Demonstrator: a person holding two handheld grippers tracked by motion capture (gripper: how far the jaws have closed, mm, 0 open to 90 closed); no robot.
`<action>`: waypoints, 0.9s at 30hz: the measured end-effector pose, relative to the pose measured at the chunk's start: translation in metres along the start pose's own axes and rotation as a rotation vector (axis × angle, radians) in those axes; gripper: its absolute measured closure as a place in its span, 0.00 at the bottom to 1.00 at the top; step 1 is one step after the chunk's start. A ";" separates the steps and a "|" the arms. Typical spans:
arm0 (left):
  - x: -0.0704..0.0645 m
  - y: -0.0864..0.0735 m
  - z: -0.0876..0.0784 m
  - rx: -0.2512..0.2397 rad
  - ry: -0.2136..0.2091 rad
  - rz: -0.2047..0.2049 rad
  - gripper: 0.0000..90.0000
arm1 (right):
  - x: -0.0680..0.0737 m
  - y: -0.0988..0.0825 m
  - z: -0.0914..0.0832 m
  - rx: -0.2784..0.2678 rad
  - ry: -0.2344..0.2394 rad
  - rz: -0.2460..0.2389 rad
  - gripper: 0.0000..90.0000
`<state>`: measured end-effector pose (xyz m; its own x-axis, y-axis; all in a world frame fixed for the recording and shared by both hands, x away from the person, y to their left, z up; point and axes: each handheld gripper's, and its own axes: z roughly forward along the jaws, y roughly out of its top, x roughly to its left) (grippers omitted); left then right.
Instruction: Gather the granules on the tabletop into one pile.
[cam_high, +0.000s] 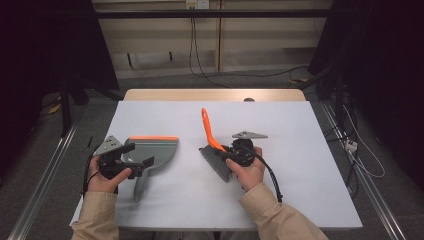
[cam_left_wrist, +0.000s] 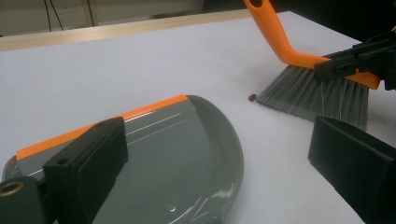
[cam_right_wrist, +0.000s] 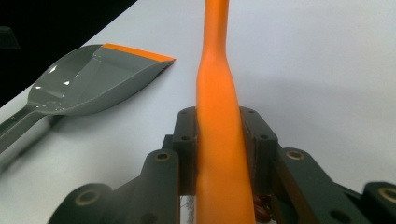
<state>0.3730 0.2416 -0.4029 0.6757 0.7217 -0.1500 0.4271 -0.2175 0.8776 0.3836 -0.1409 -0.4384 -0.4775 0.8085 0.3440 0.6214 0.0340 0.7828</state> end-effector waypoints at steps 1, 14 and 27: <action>0.000 0.000 0.000 0.000 0.000 -0.001 0.05 | -0.001 0.000 -0.001 -0.001 0.000 0.000 0.79; 0.001 0.000 0.000 -0.002 -0.003 -0.006 0.05 | 0.015 0.018 0.012 -0.030 0.050 -0.014 0.79; 0.004 -0.001 -0.001 -0.004 -0.001 -0.014 0.05 | 0.020 0.031 0.055 0.006 0.016 -0.039 0.79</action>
<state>0.3748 0.2459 -0.4039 0.6702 0.7241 -0.1628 0.4340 -0.2044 0.8775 0.4271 -0.0915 -0.4357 -0.5110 0.7973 0.3212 0.6058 0.0690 0.7926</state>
